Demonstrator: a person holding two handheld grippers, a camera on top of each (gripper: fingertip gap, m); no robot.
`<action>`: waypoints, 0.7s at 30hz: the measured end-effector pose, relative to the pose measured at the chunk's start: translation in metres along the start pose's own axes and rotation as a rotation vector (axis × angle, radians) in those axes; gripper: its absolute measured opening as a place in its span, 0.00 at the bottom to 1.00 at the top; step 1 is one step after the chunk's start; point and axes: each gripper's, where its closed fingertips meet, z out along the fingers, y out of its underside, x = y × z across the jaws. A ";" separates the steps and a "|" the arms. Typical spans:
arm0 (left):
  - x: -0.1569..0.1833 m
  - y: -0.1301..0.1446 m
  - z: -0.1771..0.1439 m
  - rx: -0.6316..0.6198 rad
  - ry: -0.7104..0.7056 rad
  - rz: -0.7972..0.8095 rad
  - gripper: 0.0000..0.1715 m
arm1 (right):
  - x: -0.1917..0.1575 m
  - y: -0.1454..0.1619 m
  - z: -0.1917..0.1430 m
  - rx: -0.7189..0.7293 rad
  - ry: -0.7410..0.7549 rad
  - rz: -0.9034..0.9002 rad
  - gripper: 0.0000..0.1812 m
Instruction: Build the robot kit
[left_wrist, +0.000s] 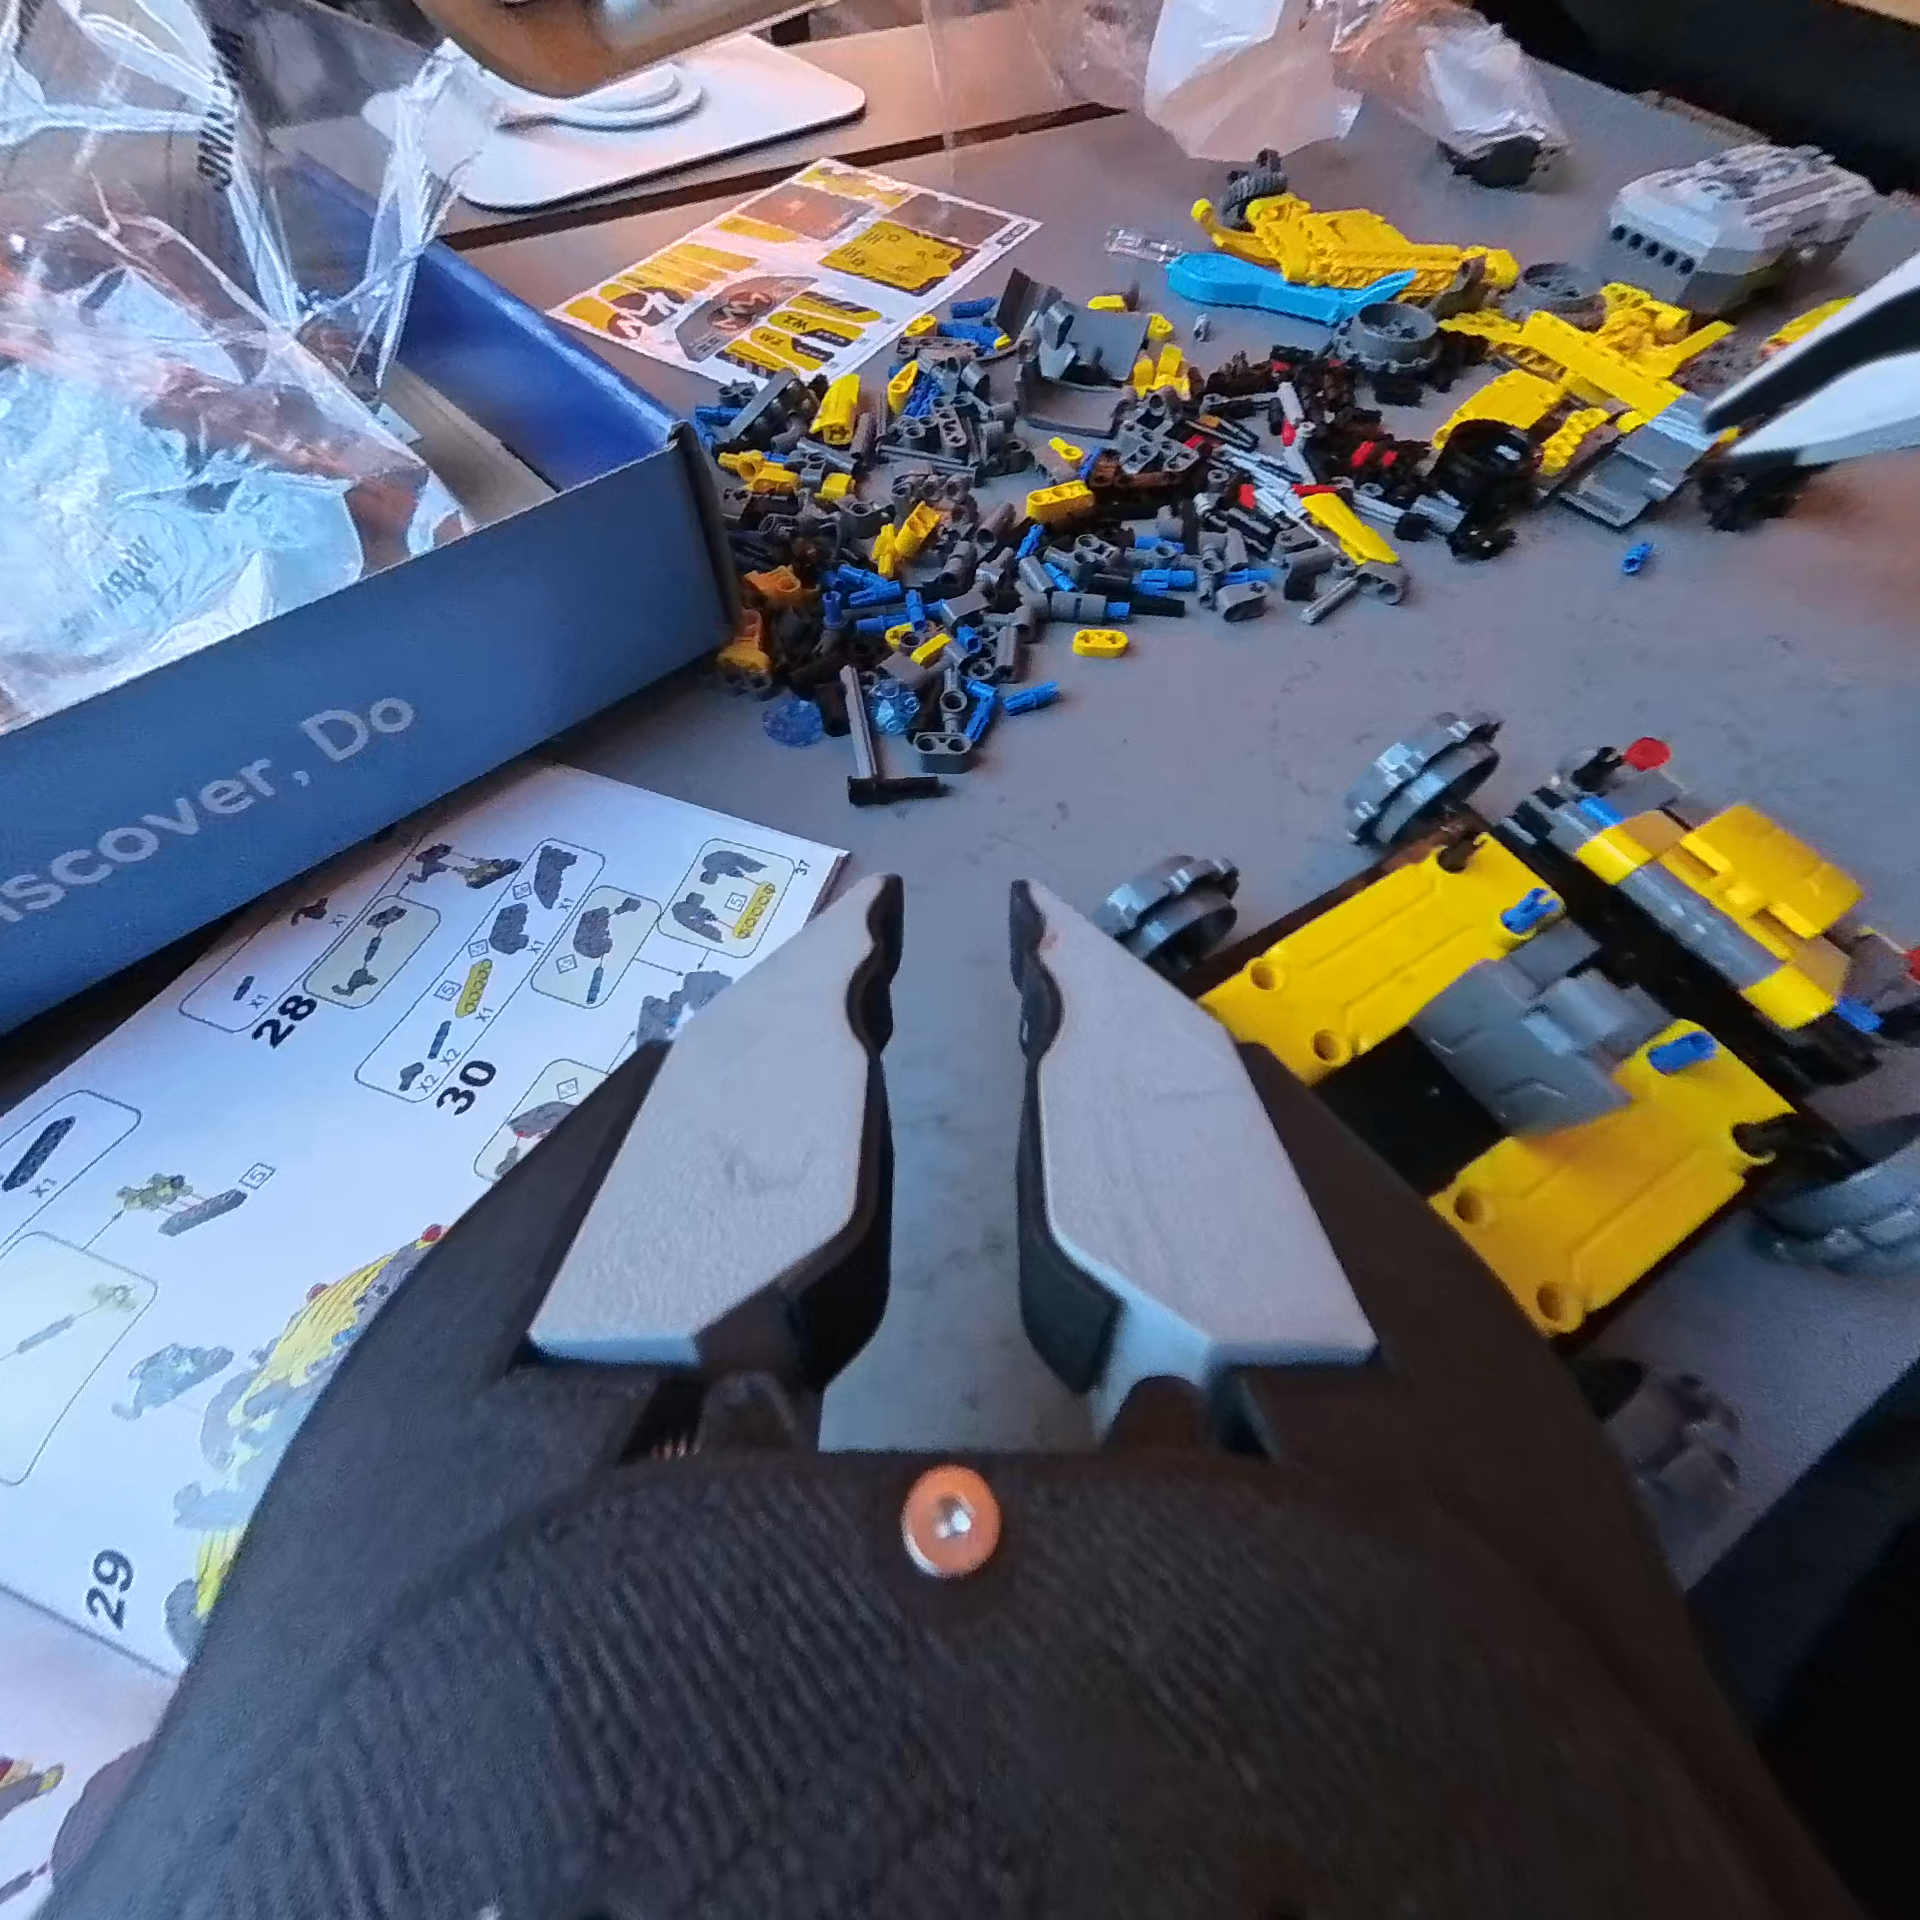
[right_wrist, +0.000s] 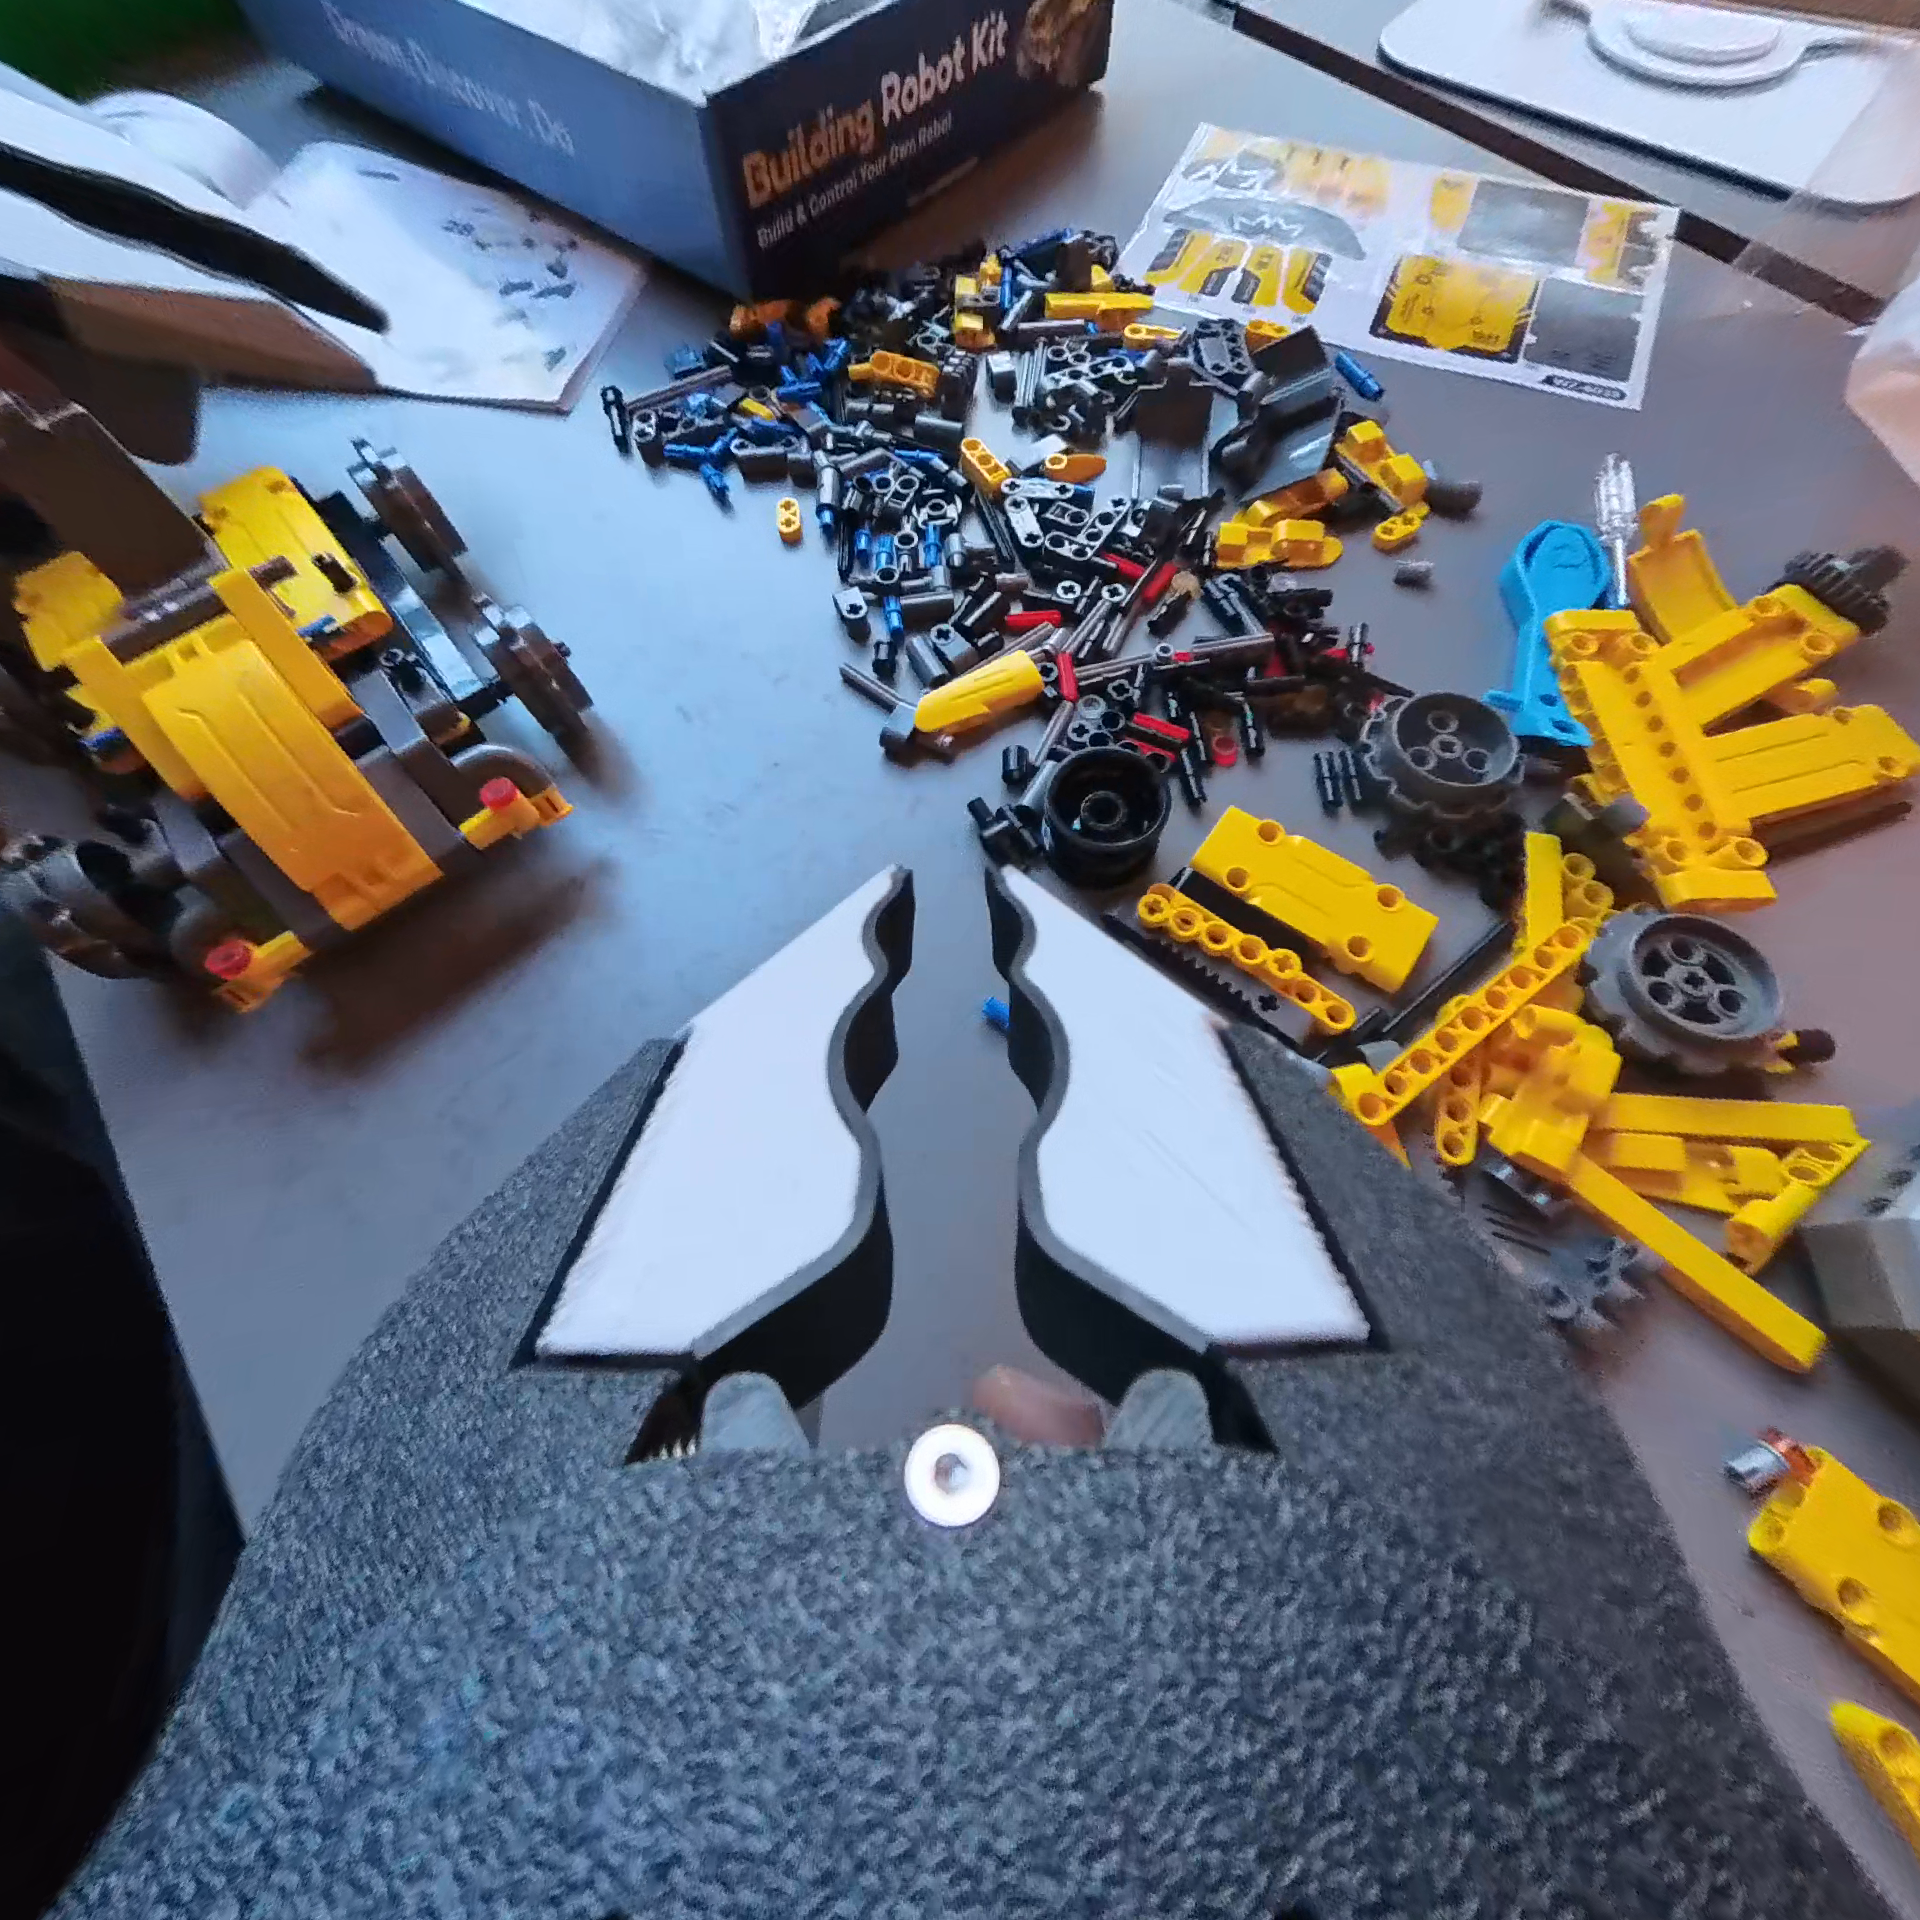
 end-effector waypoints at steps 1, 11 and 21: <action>0.002 -0.001 0.000 0.006 0.011 0.008 0.09 | 0.000 0.002 0.003 -0.005 0.006 -0.012 0.08; 0.008 0.001 0.002 -0.010 0.048 0.020 0.01 | -0.001 -0.045 0.030 0.124 -0.077 0.032 0.23; 0.009 -0.010 -0.007 0.083 0.088 -0.010 0.00 | 0.018 -0.076 0.077 0.010 -0.019 -0.044 0.17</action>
